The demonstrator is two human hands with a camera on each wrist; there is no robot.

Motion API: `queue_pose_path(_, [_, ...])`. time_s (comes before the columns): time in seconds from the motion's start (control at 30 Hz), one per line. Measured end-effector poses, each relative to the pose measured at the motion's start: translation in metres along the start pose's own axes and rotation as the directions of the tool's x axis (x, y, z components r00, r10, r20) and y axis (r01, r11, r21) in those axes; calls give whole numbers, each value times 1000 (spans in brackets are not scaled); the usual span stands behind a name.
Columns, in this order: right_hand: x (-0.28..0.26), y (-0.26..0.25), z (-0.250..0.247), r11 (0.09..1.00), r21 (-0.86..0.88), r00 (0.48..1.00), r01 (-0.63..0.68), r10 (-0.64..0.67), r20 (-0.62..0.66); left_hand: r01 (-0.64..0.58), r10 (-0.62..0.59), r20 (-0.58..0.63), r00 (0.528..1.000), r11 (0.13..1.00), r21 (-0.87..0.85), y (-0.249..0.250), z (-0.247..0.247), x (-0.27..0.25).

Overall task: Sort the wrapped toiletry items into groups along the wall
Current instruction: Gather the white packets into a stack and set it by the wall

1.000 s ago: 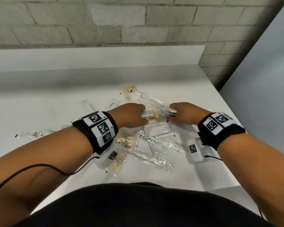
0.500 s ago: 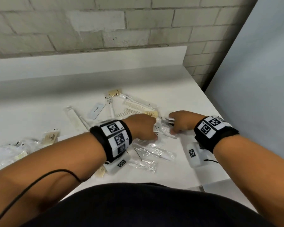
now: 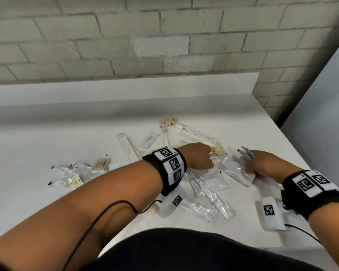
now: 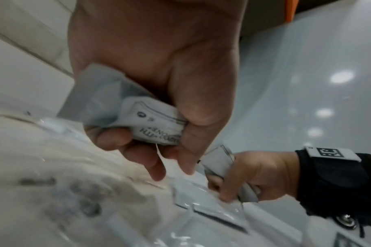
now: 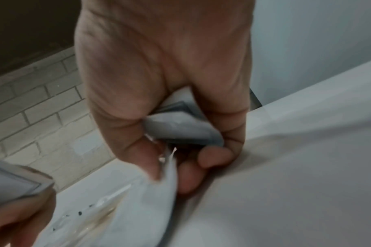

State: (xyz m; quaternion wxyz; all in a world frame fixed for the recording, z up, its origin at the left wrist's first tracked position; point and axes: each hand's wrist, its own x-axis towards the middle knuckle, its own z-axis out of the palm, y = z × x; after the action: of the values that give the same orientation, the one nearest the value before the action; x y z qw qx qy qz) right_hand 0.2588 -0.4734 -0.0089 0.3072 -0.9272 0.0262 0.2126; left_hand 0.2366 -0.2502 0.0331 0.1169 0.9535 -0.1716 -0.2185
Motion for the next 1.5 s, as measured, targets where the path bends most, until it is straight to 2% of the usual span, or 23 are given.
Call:
queue_pose_path(0.07, [4,1,0,997,65,999,-31,33,-36,-11,11,-15,1000,1000,25,-2,0,-2])
queue_pose_path(0.27, [10,-8,5,984,129,991,-124,129,-29,-97,91,45,995,984,147,25,28,7])
queue_pose_path(0.37, [3,-12,7,969,191,983,-156,172,-70,-89,84,81,993,995,55,22,27,14])
queue_pose_path(0.43, [-2,-9,9,946,284,981,-157,182,-63,-68,68,60,996,998,5,16,24,16])
queue_pose_path(0.53, [-9,-1,9,826,545,982,-145,186,-21,-70,69,-20,997,994,-80,5,9,14])
queue_pose_path(0.6, [-10,6,6,705,701,989,-110,147,6,-101,74,-121,990,967,-234,-7,-9,5])
queue_pose_path(0.67, [-10,11,3,595,801,996,-62,87,12,-113,9,-205,979,858,-502,-24,-29,-10])
queue_pose_path(0.77, [-13,13,5,454,887,996,-88,35,81,-172,-43,-224,974,506,-845,-60,-50,-41])
queue_pose_path(0.83, [-16,5,12,413,906,993,-96,-25,116,-185,-99,-225,969,307,-933,-93,-57,-61])
queue_pose_path(0.9, [-20,-14,19,350,933,990,-80,-83,115,-169,-214,-213,953,207,-964,-127,-58,-79])
queue_pose_path(0.93, [-21,-29,24,334,940,987,-66,-115,110,-154,-274,-207,939,204,-967,-145,-56,-89])
queue_pose_path(0.97, [-20,-43,27,347,937,986,-36,-138,89,-122,-326,-205,923,259,-958,-159,-53,-99])
queue_pose_path(1.0, [-19,-62,33,391,920,977,-1,-194,84,-62,-370,-206,906,367,-928,-172,-50,-110])
queue_pose_path(1.07, [-16,-97,47,569,817,946,93,-305,105,113,-423,-214,881,627,-771,-188,-42,-130])
queue_pose_path(1.13, [-15,-135,71,792,576,906,205,-376,194,241,-414,-208,886,795,-558,-199,-30,-145])
queue_pose_path(1.17, [-17,-154,86,879,371,882,299,-403,245,260,-376,-180,909,848,-462,-204,-24,-151])
queue_pose_path(1.2, [-21,-169,101,903,137,851,407,-429,304,251,-320,-139,937,895,-369,-208,-16,-154])
queue_pose_path(1.27, [-20,-192,132,788,-204,769,581,-450,454,192,-204,-29,979,954,-231,-213,0,-160])
queue_pose_path(1.3, [-22,-200,139,753,-280,766,595,-426,481,153,-151,30,988,976,-155,-212,7,-160])
queue_pose_path(1.37, [-18,-207,140,746,-357,803,562,-389,451,101,-97,119,988,995,-21,-214,15,-163])
queue_pose_path(1.43, [-11,-206,125,771,-404,858,492,-351,376,115,-112,151,982,993,-14,-218,13,-170])
queue_pose_path(1.47, [-5,-201,116,820,-372,889,435,-324,323,122,-115,128,985,992,-43,-222,10,-174])
queue_pose_path(1.5, [-1,-196,108,906,-243,918,346,-275,285,126,-120,84,989,989,-74,-226,6,-178])
